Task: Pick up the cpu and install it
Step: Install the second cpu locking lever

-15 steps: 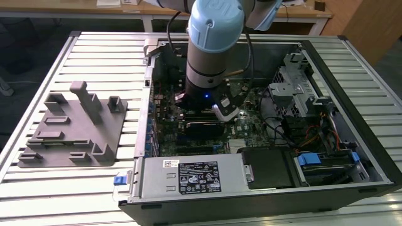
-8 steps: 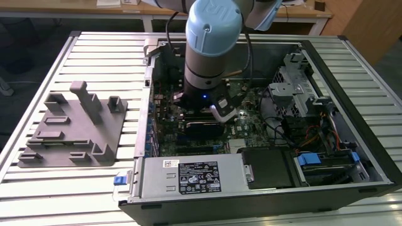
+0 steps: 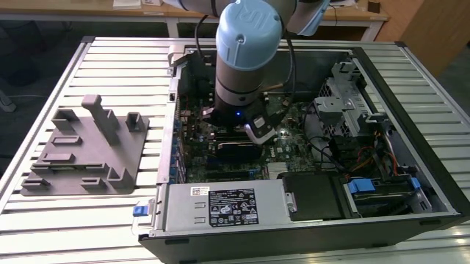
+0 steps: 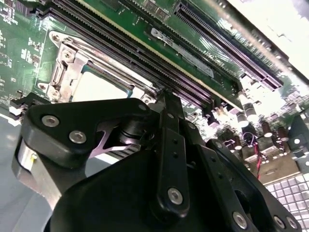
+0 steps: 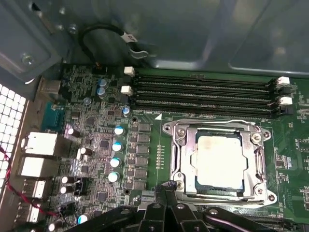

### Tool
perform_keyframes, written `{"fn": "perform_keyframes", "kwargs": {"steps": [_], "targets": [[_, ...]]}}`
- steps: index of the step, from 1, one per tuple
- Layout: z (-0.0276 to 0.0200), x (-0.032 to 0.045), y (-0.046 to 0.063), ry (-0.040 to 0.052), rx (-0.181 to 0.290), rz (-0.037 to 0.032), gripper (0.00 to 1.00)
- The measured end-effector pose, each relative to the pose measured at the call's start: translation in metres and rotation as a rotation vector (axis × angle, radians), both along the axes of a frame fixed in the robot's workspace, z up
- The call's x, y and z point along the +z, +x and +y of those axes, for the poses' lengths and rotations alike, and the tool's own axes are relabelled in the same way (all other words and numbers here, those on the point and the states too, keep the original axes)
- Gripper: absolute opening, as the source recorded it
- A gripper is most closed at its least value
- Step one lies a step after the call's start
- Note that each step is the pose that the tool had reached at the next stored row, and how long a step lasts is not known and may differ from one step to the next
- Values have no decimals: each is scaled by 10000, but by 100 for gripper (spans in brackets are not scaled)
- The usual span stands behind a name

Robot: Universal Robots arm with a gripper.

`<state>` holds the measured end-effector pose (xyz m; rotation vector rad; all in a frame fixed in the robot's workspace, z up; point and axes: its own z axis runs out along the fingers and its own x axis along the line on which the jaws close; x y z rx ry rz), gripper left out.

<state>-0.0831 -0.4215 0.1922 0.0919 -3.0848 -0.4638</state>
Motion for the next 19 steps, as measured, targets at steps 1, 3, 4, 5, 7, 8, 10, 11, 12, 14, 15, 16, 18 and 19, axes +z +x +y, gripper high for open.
{"fn": "perform_keyframes", "kwargs": {"steps": [1, 3, 4, 5, 7, 8, 10, 11, 12, 14, 15, 16, 18, 19], "targets": [[-1, -3, 0, 34, -44, -1, 11], [-4, -9, 0, 97, -130, -1, 11], [-5, -13, -1, 130, -170, -1, 11], [-7, -16, -2, 166, -206, -1, 11], [-9, -21, -6, 237, -266, -1, 11], [-11, -23, -9, 270, -294, -1, 11], [-13, -27, -19, 336, -346, 0, 11], [-15, -29, -23, 370, -369, 0, 11], [-16, -31, -27, 395, -393, -1, 11], [-21, -36, -33, 426, -449, 0, 11], [-24, -39, -34, 431, -480, 0, 11], [-26, -43, -35, 440, -511, -1, 11], [-28, -44, -35, 451, -565, -2, 11], [-28, -44, -36, 460, -588, -2, 11]]}}
